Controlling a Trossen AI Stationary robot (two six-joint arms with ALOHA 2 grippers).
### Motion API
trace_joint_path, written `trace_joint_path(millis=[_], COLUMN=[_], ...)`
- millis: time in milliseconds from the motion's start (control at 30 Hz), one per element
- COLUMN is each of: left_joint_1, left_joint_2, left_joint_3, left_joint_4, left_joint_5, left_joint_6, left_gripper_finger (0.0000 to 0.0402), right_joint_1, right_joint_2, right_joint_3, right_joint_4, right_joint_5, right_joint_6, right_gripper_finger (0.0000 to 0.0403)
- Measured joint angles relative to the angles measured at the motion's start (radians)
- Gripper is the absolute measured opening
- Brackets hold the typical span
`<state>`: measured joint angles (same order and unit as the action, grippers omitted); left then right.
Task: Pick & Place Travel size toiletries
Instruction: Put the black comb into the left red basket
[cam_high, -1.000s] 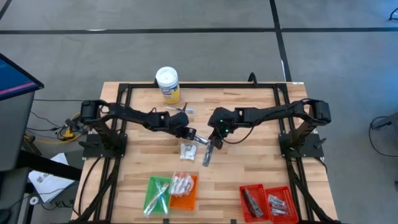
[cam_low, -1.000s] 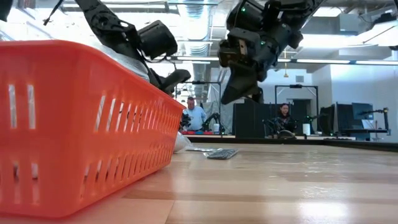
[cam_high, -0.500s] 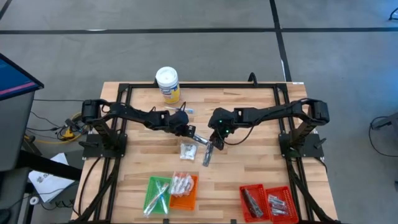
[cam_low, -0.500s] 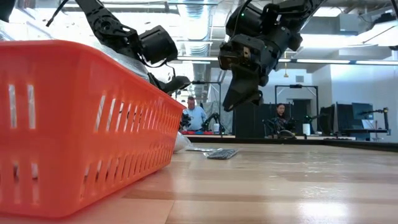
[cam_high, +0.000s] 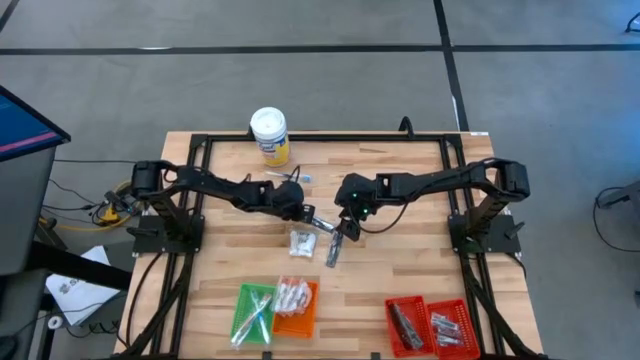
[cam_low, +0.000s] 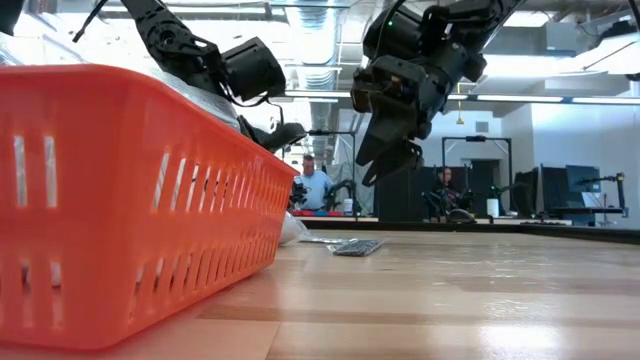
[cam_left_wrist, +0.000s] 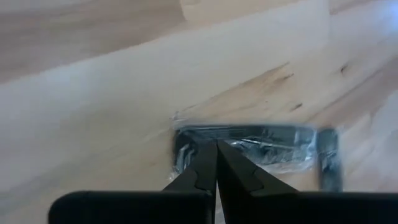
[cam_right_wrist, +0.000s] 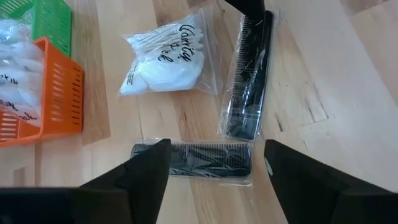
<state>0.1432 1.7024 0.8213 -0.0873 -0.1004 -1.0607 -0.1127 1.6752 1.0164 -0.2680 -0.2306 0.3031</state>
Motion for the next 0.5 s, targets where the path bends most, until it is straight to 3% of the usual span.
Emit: trace_joint_path(millis=[100, 267, 500], left_joint_1=[0.021, 0.046, 0.014], left_joint_2=[0.021, 0.042, 0.042], left_joint_3=[0.001, 0.002, 0.002], left_joint_4=[-0.003, 0.006, 0.000], left_joint_5=[0.032, 0.047, 0.136], left_joint_6=[0.102, 0.141, -0.010], left_gripper_finger=[0.0001, 0.0001, 0.0001], right_joint_1=[0.000, 0.002, 0.008], right_joint_2=[0.000, 0.000, 0.000], right_joint_3=[0.000, 0.000, 0.000], right_joint_4=[0.002, 0.012, 0.010], right_joint_5=[0.000, -0.001, -0.004], right_joint_6=[0.000, -0.018, -0.024], right_gripper_finger=[0.0255, 0.0255, 0.0255])
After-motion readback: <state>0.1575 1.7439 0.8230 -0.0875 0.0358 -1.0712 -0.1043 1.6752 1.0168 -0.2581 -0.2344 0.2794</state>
